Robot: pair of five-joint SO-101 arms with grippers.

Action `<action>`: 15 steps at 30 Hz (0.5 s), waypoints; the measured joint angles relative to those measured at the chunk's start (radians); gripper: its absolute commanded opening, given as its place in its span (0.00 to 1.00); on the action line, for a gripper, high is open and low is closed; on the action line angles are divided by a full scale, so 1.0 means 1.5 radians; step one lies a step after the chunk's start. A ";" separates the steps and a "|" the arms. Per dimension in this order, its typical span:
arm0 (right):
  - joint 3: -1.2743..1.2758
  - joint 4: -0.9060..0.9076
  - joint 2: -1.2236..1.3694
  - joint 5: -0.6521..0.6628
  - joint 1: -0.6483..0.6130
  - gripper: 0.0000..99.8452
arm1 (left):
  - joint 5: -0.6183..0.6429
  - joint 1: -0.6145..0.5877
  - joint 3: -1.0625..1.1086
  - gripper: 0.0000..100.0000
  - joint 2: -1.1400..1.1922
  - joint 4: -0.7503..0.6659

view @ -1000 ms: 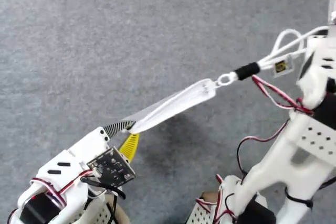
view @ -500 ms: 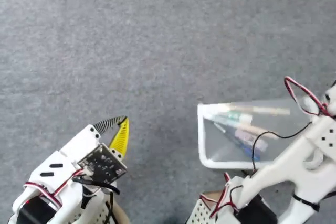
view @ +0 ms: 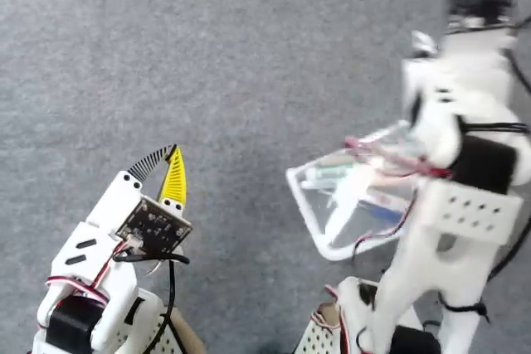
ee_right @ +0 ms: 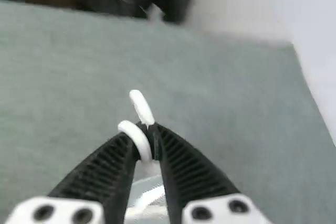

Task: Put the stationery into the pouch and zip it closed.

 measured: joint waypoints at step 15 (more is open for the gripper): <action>0.020 0.130 0.001 0.012 -0.241 0.54 | 0.000 -0.052 0.003 0.25 0.000 0.000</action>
